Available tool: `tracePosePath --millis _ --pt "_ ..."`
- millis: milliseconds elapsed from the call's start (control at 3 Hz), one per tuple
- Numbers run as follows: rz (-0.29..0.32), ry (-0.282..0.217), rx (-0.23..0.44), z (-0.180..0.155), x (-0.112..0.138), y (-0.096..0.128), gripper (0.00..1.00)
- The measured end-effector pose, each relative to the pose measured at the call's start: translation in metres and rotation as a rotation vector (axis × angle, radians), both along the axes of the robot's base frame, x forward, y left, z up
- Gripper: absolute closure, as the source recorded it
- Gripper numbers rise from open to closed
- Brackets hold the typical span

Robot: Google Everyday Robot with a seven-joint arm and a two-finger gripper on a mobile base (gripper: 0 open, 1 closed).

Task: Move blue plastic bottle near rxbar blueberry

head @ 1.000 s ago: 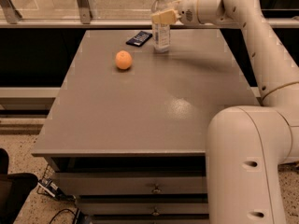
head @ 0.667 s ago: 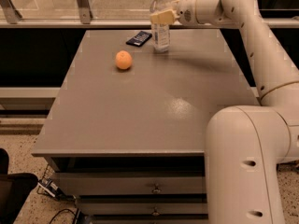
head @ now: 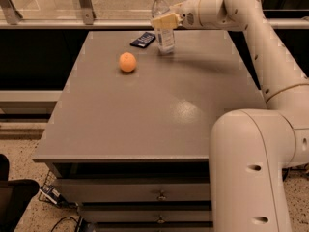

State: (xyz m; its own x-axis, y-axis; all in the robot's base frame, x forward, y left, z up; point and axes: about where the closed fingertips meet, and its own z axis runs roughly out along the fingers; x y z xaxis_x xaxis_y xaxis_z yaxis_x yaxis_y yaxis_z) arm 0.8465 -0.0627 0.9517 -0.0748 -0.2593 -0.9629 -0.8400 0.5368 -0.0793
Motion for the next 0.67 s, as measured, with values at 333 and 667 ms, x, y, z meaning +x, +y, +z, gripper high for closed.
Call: tracePosePath --millis 333,667 --pt "0.005 0.003 0.000 -0.0024 0.0007 0.0040 0.00" --pt "0.005 0.003 0.000 -0.0024 0.0007 0.0042 0.00"
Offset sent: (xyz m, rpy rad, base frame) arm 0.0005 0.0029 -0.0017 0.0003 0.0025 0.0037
